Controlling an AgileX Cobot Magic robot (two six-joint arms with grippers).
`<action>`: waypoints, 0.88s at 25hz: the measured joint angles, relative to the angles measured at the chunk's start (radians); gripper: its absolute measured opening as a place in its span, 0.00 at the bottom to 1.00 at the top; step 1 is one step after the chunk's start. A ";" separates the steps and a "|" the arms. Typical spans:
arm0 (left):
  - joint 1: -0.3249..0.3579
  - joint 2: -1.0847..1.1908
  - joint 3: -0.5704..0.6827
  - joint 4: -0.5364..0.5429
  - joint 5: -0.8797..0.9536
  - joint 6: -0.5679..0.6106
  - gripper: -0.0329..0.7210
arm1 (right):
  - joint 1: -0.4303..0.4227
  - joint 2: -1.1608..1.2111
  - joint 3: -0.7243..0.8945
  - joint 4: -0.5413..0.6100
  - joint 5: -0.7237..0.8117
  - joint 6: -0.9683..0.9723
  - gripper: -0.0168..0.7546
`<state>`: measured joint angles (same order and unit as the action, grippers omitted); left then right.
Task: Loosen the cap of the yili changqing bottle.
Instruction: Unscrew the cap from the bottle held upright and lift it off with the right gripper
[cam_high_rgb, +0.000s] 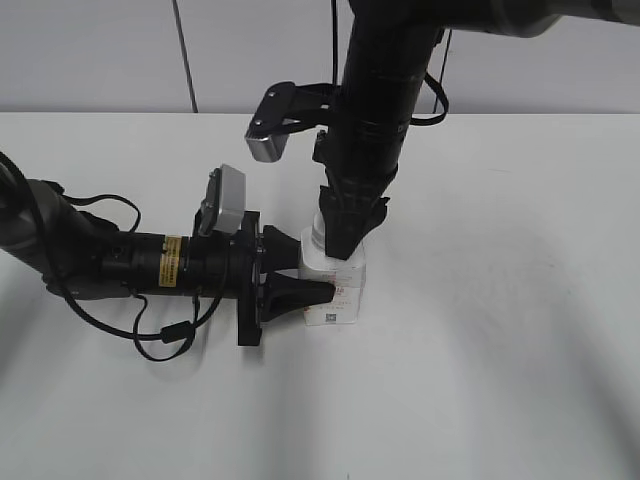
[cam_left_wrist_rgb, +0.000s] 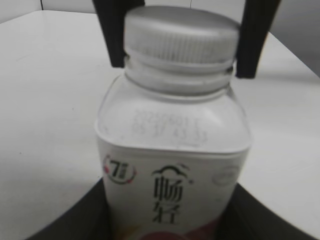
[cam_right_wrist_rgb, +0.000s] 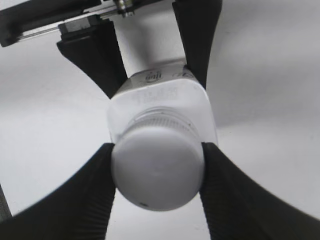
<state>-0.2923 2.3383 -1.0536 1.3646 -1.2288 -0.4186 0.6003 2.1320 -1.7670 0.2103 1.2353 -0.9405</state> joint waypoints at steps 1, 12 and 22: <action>0.000 0.000 0.000 0.000 0.000 0.000 0.48 | 0.000 0.000 0.000 0.000 -0.001 -0.016 0.54; 0.000 0.000 0.000 0.000 0.000 0.000 0.48 | 0.000 0.000 0.000 0.000 -0.004 -0.161 0.54; 0.000 0.000 0.000 -0.003 -0.002 0.000 0.48 | 0.000 -0.005 -0.012 -0.003 -0.005 -0.249 0.54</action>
<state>-0.2923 2.3383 -1.0536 1.3617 -1.2307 -0.4186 0.6003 2.1274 -1.7795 0.2071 1.2303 -1.1900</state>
